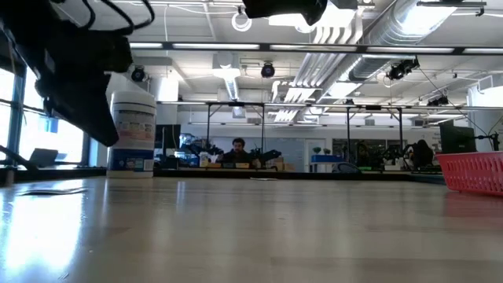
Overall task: Pick & Place First Aid Supplies
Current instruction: Put the towelette pack into the right red bin
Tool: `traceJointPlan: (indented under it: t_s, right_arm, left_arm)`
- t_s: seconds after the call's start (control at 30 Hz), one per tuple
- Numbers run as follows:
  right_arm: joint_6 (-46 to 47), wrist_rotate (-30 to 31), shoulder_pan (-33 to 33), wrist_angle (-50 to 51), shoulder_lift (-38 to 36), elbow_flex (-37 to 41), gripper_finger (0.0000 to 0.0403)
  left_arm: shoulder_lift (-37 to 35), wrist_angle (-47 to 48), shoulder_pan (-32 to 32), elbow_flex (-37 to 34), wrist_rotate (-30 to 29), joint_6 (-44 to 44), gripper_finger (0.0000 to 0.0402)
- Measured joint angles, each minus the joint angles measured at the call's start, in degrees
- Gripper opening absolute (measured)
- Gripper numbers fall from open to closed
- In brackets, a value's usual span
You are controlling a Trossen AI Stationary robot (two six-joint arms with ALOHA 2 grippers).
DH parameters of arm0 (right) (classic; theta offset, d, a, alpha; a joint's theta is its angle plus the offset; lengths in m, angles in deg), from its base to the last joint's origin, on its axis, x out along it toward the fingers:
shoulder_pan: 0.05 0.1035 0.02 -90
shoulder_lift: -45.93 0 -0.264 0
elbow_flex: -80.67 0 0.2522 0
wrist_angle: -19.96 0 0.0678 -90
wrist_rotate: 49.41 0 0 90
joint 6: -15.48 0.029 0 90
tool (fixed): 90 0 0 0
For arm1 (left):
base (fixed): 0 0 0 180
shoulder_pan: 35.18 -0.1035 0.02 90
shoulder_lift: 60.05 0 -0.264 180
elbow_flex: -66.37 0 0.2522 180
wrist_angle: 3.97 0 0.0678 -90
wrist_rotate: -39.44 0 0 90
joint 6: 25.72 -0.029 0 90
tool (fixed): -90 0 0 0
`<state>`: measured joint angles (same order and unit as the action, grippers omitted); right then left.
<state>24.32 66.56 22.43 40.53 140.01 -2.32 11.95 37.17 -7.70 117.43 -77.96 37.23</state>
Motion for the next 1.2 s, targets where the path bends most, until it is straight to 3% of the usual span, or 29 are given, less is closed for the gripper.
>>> traceJointPlan:
  t_s: [0.2,0.4,0.6,0.8,0.9,1.03,1.2]
  right_arm:
    - [0.13,0.00,0.00,0.60,0.00,0.00,0.0103]
    - [0.15,0.00,0.00,0.66,0.00,0.00,0.0103]
    - [0.22,0.07,0.00,0.66,0.00,0.00,0.0103]
    - [0.22,0.13,0.00,0.67,0.00,0.00,0.0103]
    - [0.30,0.07,0.00,0.77,0.00,0.00,0.0103]
    - [0.26,0.05,0.00,0.78,0.00,0.01,0.0103]
    - [0.24,0.04,0.00,0.76,0.00,0.02,0.0103]
  left_arm:
    - [4.66,2.55,-1.93,0.00,-3.40,-0.52,0.0099]
    - [9.25,1.51,-2.60,0.00,1.60,-4.63,0.0100]
    - [5.75,5.89,-2.73,0.00,5.96,-8.51,0.0100]
    - [2.08,9.77,-2.78,-0.13,6.20,-13.57,0.0100]
    - [2.03,7.35,-3.33,-1.92,8.15,-16.32,0.0100]
    - [2.15,0.89,-5.90,-5.36,15.01,-22.30,0.0100]
    - [2.08,-0.23,-8.90,-6.16,16.07,-29.48,0.0100]
